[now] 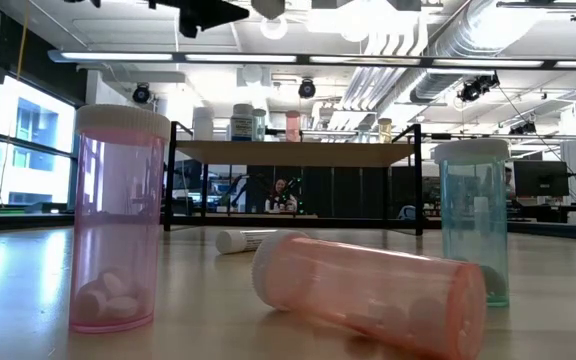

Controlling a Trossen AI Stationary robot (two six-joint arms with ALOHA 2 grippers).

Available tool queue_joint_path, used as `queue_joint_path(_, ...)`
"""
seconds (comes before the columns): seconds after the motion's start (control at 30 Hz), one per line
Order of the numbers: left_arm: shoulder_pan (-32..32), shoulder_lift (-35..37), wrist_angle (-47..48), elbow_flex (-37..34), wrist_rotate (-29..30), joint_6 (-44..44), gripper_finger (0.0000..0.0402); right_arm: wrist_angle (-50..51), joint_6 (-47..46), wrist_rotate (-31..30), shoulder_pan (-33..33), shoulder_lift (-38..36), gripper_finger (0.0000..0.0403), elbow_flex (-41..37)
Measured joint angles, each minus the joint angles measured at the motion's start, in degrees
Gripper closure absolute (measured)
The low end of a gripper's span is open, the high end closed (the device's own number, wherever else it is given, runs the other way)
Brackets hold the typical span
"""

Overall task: Pick and place medicine bottles onto shelf by color
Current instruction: Put the large white pill bottle on the shelf

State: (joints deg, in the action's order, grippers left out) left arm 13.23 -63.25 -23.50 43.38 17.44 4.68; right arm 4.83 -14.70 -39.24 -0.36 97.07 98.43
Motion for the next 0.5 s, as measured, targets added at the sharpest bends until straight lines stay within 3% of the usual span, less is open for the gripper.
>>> queue_joint_path(0.5,-0.14,-3.03,-4.13,0.0,7.25,0.03,0.0117,-0.42,-7.7,0.28,0.0,4.18,0.0245,0.0)
